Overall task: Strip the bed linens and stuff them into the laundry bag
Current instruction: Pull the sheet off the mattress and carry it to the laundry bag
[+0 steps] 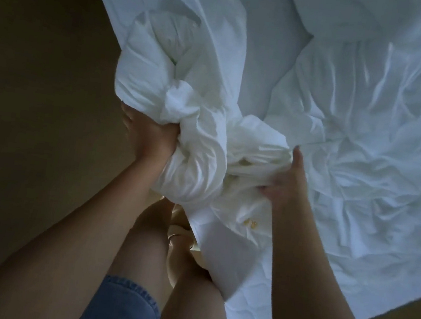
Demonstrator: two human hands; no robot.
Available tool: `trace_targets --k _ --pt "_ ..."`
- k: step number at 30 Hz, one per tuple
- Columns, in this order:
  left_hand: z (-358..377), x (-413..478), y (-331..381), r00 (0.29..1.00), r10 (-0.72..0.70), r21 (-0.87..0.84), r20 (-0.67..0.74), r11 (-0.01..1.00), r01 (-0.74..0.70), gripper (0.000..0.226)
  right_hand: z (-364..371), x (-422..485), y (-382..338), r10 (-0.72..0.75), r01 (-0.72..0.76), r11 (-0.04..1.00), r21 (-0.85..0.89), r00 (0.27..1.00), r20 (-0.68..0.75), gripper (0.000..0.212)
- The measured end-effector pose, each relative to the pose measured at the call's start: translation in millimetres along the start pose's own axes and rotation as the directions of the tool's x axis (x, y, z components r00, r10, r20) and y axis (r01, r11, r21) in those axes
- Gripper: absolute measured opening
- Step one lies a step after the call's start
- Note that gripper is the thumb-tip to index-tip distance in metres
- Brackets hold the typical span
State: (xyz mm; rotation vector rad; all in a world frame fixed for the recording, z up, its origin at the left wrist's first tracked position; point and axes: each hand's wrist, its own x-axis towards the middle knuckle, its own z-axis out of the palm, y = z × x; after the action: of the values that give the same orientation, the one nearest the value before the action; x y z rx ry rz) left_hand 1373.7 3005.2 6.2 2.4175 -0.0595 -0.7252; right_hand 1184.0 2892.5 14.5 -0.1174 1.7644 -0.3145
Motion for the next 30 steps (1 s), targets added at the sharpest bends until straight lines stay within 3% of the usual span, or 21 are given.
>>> trace_targets --k 2,4,8,10,12,14,17,20,24,26,27,30 --pt "-1 3 -1 0.990 0.122 0.091 0.067 0.988 -0.128 0.106 19 6 -26 -0.202 0.196 0.972 -0.131 0.979 -0.035 0.037" --pt "0 11 7 0.972 0.193 0.120 0.134 0.971 -0.209 0.094 50 -5 -50 -0.451 0.441 0.866 -0.236 0.893 0.012 0.016" --pt "3 26 42 0.890 0.385 0.147 0.246 0.892 -0.427 0.099 91 -44 -58 -0.600 0.644 0.765 -0.014 0.720 0.350 0.033" --pt "4 32 59 0.825 0.416 0.198 0.382 0.836 -0.513 0.100 95 -51 -50 -0.568 0.686 0.723 -0.080 0.656 0.497 0.040" --pt "6 37 71 0.768 0.418 0.228 0.485 0.788 -0.572 0.101 96 -50 -46 -0.519 0.679 0.715 -0.166 0.675 0.525 0.038" --pt "10 43 83 0.744 0.372 0.261 0.555 0.772 -0.580 0.105 100 -47 -50 -0.572 0.700 0.681 -0.213 0.691 0.441 0.028" --pt "13 45 105 0.727 0.250 0.273 0.640 0.810 -0.519 0.117 109 -37 -63 -0.652 0.754 0.574 -0.321 0.657 0.379 0.043" --pt "10 30 119 0.707 0.143 0.337 0.692 0.803 -0.492 0.143 116 -25 -72 -0.655 0.760 0.412 -0.502 0.630 0.418 0.051" --pt "26 21 121 0.781 0.044 0.502 0.624 0.743 -0.443 0.161 124 -17 -85 -0.522 0.695 0.364 -0.620 0.704 0.482 0.049" --pt "37 21 122 0.840 0.046 0.536 0.540 0.751 -0.386 0.159 130 -22 -87 -0.548 0.691 0.296 -0.659 0.688 0.476 0.047" --pt "43 20 121 0.862 0.074 0.530 0.502 0.761 -0.374 0.155 133 -30 -85 -0.612 0.709 0.233 -0.666 0.639 0.466 0.050" --pt "57 19 106 0.897 0.199 0.516 0.394 0.760 -0.395 0.139 143 -59 -83 -0.793 0.822 -0.082 -0.564 0.289 0.536 0.072"
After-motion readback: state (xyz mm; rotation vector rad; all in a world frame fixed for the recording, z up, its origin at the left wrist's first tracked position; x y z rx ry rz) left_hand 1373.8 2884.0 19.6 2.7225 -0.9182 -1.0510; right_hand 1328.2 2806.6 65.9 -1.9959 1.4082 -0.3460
